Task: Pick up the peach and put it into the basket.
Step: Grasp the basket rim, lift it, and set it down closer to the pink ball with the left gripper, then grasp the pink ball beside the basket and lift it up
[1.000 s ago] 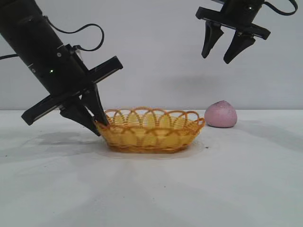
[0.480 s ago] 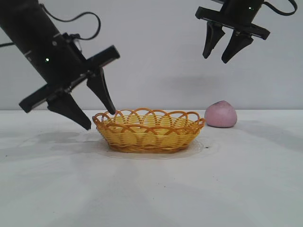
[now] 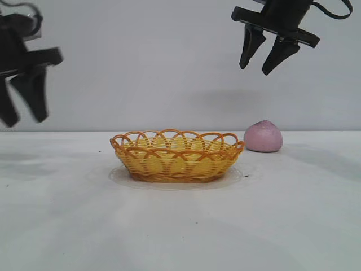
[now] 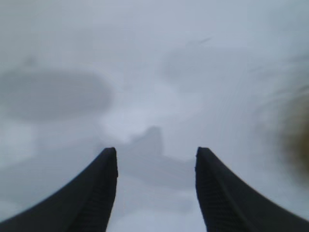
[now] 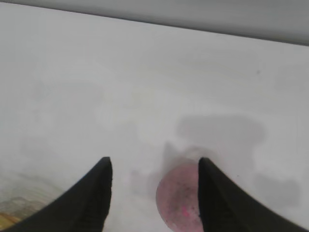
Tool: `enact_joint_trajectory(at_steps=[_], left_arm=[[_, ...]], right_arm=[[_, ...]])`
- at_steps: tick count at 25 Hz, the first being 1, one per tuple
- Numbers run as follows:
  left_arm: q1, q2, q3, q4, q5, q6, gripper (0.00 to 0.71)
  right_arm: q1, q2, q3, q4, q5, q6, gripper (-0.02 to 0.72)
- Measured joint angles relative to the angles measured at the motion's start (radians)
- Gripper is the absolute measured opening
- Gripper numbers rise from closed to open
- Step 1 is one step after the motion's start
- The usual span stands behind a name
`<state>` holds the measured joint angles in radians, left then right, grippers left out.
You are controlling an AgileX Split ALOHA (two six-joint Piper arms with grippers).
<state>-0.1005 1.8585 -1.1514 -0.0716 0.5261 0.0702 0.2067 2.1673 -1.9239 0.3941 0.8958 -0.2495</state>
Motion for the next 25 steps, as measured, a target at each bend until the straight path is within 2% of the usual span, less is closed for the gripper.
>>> enact_joint_trajectory(at_steps=[2,5,7,11,13,16,18,19,25], left_arm=[[0.000,-0.002,0.000,0.075,0.017,-0.054,0.323],[0.000,-0.068,0.033,0.098,0.020,-0.081,0.323],[0.000,-0.173,0.105,0.099,0.000,-0.095,0.323],[0.000,-0.488,0.315,0.102,-0.001,-0.111,0.323],[0.000,-0.660,0.403,0.102,0.063,-0.118,0.323],[0.000,-0.889,0.473,0.102,0.199,-0.121,0.323],[0.000,-1.028,0.490,0.102,0.285,-0.121,0.323],[0.000,-1.095,0.492,0.102,0.334,-0.123,0.323],[0.000,-1.399,0.506,0.147,0.584,-0.147,0.323]], right_arm=[[0.000,0.000,0.000,0.000,0.005,0.000,0.391],[0.000,0.000,0.000,0.003,0.014,0.000,0.391],[0.000,0.000,0.000,0.003,0.020,-0.001,0.391],[0.000,0.000,0.000,0.003,0.049,-0.003,0.391],[0.000,0.000,0.000,0.003,0.069,-0.008,0.391],[0.000,0.000,0.000,0.003,0.081,-0.013,0.391],[0.000,0.000,0.000,0.003,0.082,-0.018,0.391],[0.000,0.000,0.000,0.003,0.082,-0.020,0.344],[0.000,0.000,0.000,0.003,0.104,-0.022,0.344]])
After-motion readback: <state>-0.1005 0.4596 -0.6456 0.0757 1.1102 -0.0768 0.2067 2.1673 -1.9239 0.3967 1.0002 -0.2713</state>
